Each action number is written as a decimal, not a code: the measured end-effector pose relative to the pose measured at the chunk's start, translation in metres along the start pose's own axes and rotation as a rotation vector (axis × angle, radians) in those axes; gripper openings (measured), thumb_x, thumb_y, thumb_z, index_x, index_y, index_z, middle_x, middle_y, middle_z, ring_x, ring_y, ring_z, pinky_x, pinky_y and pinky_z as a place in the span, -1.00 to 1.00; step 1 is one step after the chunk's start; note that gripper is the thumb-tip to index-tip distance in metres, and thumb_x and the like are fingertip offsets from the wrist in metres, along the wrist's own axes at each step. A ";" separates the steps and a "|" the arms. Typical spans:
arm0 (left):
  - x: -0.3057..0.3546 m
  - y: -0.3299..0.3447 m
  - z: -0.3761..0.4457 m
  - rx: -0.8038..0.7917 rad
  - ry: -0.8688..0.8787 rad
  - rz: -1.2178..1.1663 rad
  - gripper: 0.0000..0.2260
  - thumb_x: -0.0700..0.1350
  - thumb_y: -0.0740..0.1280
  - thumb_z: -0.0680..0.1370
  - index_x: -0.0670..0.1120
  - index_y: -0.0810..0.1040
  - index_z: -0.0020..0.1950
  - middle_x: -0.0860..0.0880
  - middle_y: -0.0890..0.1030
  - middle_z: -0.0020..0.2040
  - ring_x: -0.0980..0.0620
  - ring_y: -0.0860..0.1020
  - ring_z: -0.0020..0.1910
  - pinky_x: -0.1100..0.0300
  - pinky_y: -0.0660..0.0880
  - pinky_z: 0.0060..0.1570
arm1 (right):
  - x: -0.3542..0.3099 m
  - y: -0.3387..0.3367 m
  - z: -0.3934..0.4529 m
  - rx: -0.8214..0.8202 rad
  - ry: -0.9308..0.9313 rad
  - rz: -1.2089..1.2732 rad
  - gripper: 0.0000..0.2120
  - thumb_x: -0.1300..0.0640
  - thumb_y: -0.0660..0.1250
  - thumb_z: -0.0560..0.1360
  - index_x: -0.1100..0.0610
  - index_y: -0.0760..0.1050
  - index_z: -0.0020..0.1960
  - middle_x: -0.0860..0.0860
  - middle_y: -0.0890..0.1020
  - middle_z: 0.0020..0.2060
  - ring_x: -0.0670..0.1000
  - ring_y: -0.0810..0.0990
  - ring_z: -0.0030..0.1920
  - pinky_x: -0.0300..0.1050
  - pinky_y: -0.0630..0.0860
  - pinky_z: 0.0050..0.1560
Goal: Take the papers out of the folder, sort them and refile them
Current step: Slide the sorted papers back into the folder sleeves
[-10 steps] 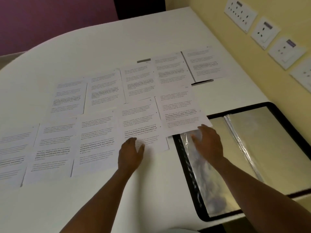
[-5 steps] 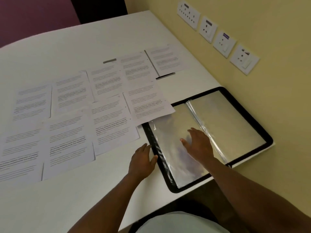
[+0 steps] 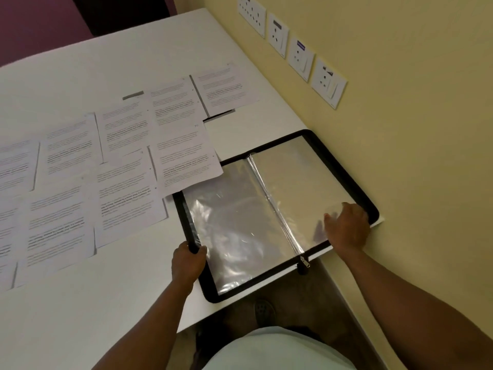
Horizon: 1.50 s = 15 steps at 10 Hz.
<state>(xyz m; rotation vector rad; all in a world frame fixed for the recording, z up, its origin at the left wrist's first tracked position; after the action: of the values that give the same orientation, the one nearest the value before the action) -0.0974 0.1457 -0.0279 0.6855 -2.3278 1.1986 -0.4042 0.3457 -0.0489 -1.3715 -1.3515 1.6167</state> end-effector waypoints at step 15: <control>-0.036 -0.020 -0.044 0.160 -0.123 -0.679 -0.62 -0.30 0.26 0.57 -0.06 0.41 0.37 -0.05 0.55 -0.08 0.03 0.53 -0.19 0.22 0.46 -0.30 | 0.030 -0.072 -0.084 -0.118 0.694 0.663 -0.65 0.12 -0.02 0.63 -0.05 0.40 0.31 0.14 0.53 0.22 -0.17 0.22 -0.43 -0.38 0.22 -0.71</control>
<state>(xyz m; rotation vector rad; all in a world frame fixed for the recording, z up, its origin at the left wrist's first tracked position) -0.0501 0.1810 -0.0129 1.4880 -1.8393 1.0339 -0.3439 0.4194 0.0150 -2.3342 -0.6060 1.2114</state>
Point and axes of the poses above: each hand's wrist, its own z-axis towards the middle knuckle, its own y-axis out of the palm, x = y × z, the point moved 1 cm from there along z, towards the middle knuckle
